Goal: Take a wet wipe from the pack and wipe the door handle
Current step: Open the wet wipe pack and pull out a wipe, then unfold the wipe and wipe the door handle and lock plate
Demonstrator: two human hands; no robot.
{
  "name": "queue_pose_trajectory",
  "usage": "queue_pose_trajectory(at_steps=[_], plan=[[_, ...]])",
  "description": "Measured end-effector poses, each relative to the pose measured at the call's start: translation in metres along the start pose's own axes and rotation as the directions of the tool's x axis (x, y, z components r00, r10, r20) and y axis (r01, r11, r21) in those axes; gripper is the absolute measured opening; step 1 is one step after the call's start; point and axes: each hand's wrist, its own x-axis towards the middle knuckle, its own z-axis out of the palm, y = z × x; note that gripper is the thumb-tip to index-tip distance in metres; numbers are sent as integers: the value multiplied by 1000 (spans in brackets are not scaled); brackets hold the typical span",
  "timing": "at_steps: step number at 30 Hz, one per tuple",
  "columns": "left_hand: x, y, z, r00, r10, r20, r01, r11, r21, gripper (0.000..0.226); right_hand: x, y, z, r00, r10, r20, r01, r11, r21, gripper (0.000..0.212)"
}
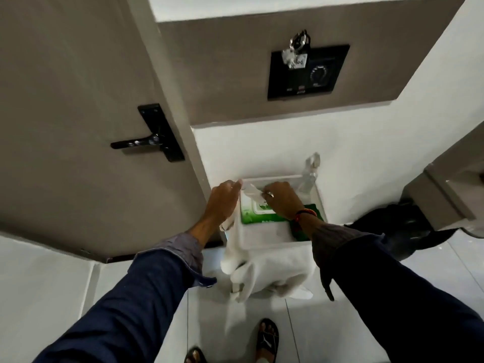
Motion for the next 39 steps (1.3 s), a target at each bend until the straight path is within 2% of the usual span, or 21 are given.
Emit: queue_pose_trajectory(at_steps=[2,4,6,7,10,13,15,20,25,32,35,39], plan=[[-6,4,-13,993,-112,35,117,964,-241,39,-5,-21,1,999,-4,-47,5,1000,22,21],[0,19,-17,985,-164,58,173,892,-418,35,2,-26,-5,997,0,-81,10,993,116,20],[-28,-7,-101,989,-143,-45,105,876,-471,43,-12,-121,-3,990,-59,-126,79,984,162,20],[-26,-5,-105,992,-108,-71,68,905,-421,43,-10,-125,-6,991,-25,-134,56,969,239,19],[-30,-9,-129,990,55,-133,-63,997,-53,37,-4,-136,-9,982,67,-174,4,926,379,15],[-45,-27,-172,973,195,-121,-169,966,197,35,-5,-173,-7,981,113,-158,-16,859,512,15],[-49,-36,-192,957,237,-167,-181,939,292,35,-4,-195,-6,984,112,-141,-19,841,541,16],[-65,-57,-221,879,393,-270,-261,871,417,37,-4,-234,8,976,179,-124,-70,796,601,21],[-74,-77,-242,805,584,-100,-409,670,620,43,-2,-259,16,963,261,-60,-145,697,702,13],[-68,-96,-262,760,649,-37,-485,604,632,31,3,-271,18,963,271,-17,-177,675,716,23],[-66,-95,-263,747,665,6,-519,578,630,34,5,-275,20,961,276,5,-193,659,727,23],[-64,-94,-261,734,678,42,-544,549,635,28,7,-277,20,959,281,29,-213,652,727,23]])
